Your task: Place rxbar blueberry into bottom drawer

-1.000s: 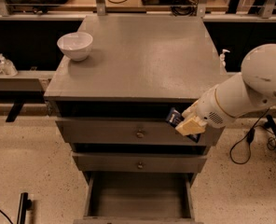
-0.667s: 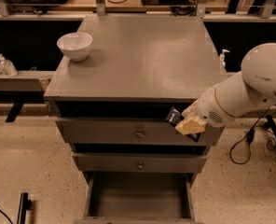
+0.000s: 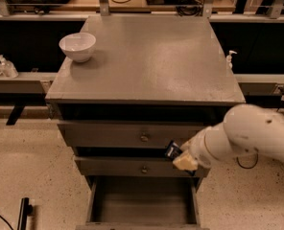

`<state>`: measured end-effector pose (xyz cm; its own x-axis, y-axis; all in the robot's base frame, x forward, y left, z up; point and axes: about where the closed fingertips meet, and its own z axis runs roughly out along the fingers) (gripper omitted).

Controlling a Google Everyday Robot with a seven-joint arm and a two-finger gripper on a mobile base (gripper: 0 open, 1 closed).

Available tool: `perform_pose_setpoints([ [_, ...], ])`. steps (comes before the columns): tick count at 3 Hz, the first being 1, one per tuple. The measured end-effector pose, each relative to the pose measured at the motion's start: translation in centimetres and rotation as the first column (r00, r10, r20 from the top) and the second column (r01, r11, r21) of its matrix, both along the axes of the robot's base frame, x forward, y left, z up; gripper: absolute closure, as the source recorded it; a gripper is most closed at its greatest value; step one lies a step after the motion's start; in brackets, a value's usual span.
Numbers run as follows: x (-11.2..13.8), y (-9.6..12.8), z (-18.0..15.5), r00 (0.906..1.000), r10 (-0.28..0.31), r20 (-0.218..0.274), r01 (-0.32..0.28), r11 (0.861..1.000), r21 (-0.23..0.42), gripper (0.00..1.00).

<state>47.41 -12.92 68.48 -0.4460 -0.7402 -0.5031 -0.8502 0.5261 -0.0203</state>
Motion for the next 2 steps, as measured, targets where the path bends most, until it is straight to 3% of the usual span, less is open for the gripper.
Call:
perform_pose_setpoints([
  [1, -2.7, -0.5, -5.4, 0.9999, 0.013, -0.01, -0.011, 0.995, 0.1, 1.0],
  [2, -3.8, -2.4, -7.0, 0.9994, 0.032, 0.015, -0.034, 0.991, 0.126, 1.0],
])
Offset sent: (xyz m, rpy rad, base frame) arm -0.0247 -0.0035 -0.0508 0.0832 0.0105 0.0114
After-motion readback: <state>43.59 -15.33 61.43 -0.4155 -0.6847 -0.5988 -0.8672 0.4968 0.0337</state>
